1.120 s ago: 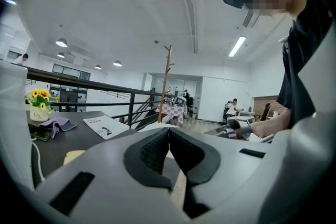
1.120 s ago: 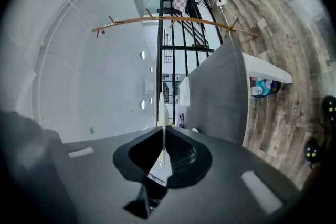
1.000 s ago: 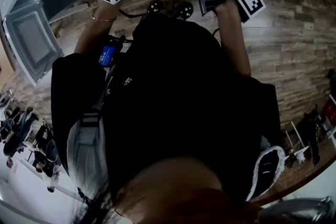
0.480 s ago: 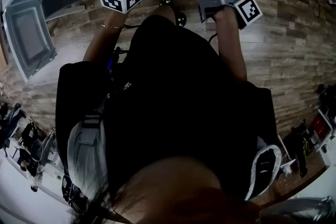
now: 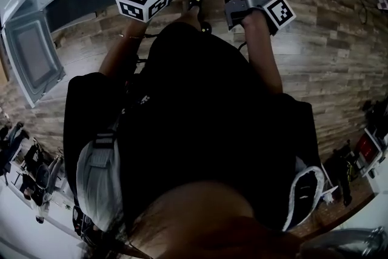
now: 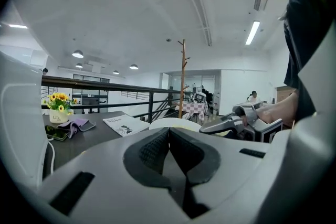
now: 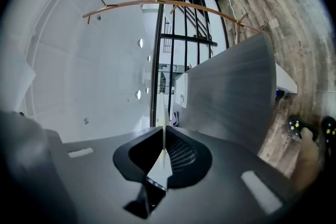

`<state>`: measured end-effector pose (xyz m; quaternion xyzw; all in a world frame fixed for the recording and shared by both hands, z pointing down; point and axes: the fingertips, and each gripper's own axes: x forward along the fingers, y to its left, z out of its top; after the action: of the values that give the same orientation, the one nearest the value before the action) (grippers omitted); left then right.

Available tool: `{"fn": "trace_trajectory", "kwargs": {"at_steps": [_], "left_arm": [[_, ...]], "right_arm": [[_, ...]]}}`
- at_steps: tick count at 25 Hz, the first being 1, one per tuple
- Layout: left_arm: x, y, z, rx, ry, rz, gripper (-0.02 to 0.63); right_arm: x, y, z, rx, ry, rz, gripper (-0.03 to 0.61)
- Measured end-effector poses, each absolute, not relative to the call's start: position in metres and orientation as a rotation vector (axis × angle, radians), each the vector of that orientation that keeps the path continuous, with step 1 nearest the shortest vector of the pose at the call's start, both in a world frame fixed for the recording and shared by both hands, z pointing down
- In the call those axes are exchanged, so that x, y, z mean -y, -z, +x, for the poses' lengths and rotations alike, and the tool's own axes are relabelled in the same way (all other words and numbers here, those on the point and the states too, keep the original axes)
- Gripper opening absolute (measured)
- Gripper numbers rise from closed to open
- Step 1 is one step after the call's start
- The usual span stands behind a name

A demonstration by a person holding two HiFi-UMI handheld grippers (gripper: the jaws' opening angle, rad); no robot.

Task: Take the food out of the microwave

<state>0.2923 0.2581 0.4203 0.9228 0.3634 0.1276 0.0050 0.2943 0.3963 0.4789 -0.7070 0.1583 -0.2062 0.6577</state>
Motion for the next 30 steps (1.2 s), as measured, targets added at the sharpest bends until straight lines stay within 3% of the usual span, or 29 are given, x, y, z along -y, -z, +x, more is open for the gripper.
{"fn": "trace_trajectory", "kwargs": {"at_steps": [30], "left_arm": [[-0.225, -0.456, 0.369, -0.975, -0.516, 2.877, 0.008]], "right_arm": [[-0.366, -0.551, 0.369, -0.311, 0.732, -1.648, 0.014]]}}
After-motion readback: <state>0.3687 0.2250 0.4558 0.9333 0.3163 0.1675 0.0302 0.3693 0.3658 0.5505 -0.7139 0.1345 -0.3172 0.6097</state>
